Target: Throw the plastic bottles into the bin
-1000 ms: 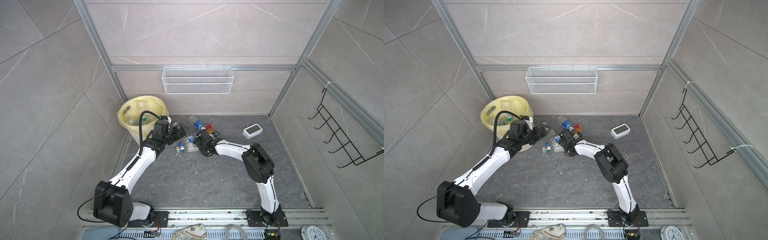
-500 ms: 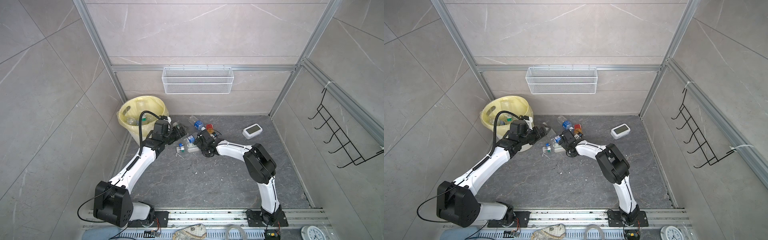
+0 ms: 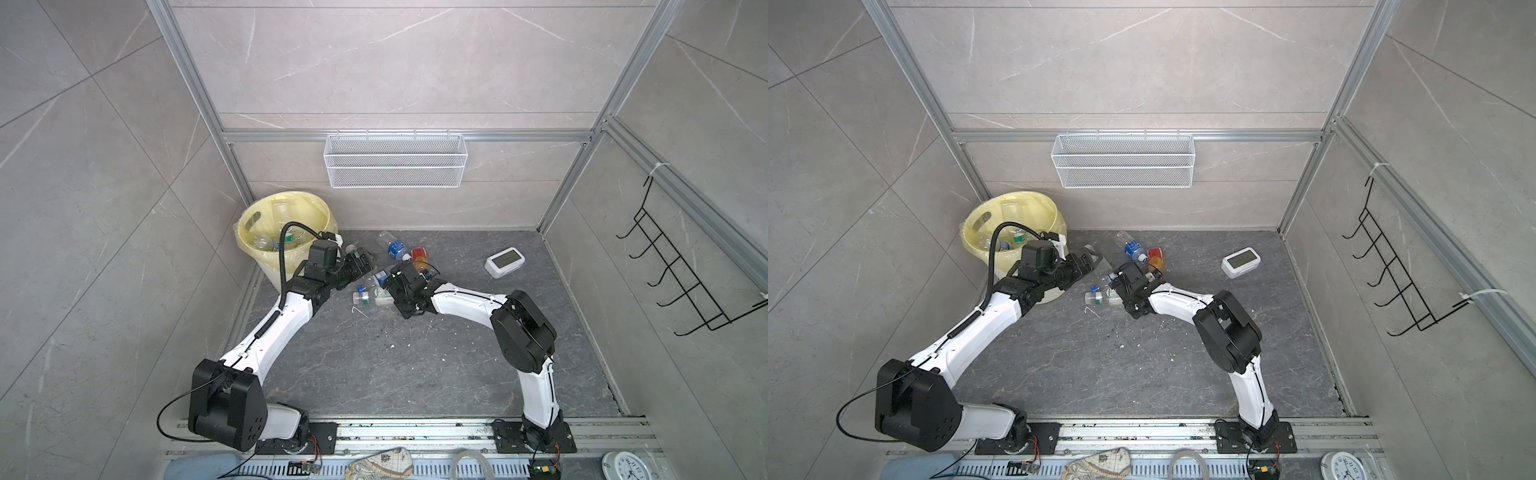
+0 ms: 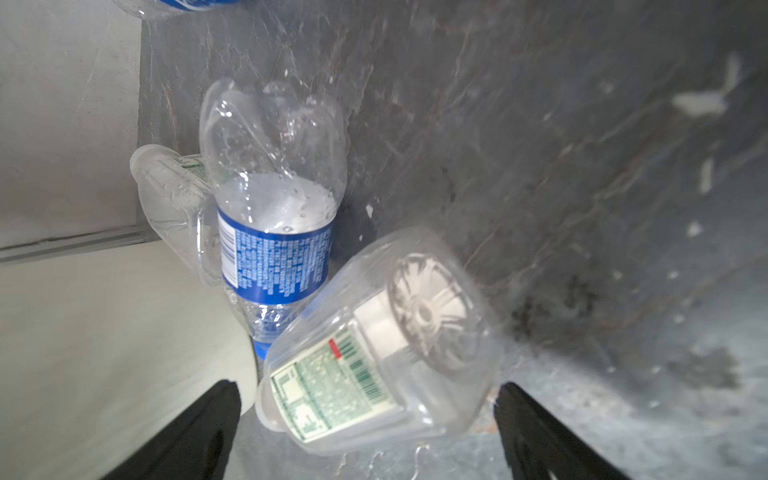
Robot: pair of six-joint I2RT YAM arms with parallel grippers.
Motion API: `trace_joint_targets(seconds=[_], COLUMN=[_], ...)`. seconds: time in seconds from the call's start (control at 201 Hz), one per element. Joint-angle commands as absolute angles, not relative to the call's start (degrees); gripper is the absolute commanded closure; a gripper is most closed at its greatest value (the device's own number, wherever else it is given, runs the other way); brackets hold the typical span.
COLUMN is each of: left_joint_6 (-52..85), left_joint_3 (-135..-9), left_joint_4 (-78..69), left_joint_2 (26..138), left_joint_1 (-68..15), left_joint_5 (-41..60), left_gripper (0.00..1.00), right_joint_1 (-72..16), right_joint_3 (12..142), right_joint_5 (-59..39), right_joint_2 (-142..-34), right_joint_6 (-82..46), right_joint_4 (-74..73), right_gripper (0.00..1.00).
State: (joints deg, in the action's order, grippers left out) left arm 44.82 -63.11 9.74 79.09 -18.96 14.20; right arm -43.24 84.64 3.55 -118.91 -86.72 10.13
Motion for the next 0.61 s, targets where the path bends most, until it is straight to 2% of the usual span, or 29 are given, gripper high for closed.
trace_joint_targets(seconds=[0.0,0.249,0.602], left_joint_6=[45.18,45.17,45.53], left_joint_3=[-62.98,-62.93,-62.84], left_joint_4=[7.22,7.26,6.95], left_joint_2=[78.76,78.50,78.92], left_joint_1=[-18.66,-18.46,-18.27], left_joint_5=[15.69,15.69,16.20], left_gripper=[0.00,0.00,0.00], right_joint_1=[-43.92,-43.49,-42.23], right_joint_3=[87.58,89.34,88.50], right_joint_5=[2.73,5.51,7.40], right_joint_2=[-121.31,-122.86,-123.66], right_joint_6=[-91.02,-90.21,-82.49], right_joint_4=[9.23,11.30,12.83], right_gripper=[0.01,0.04,0.11])
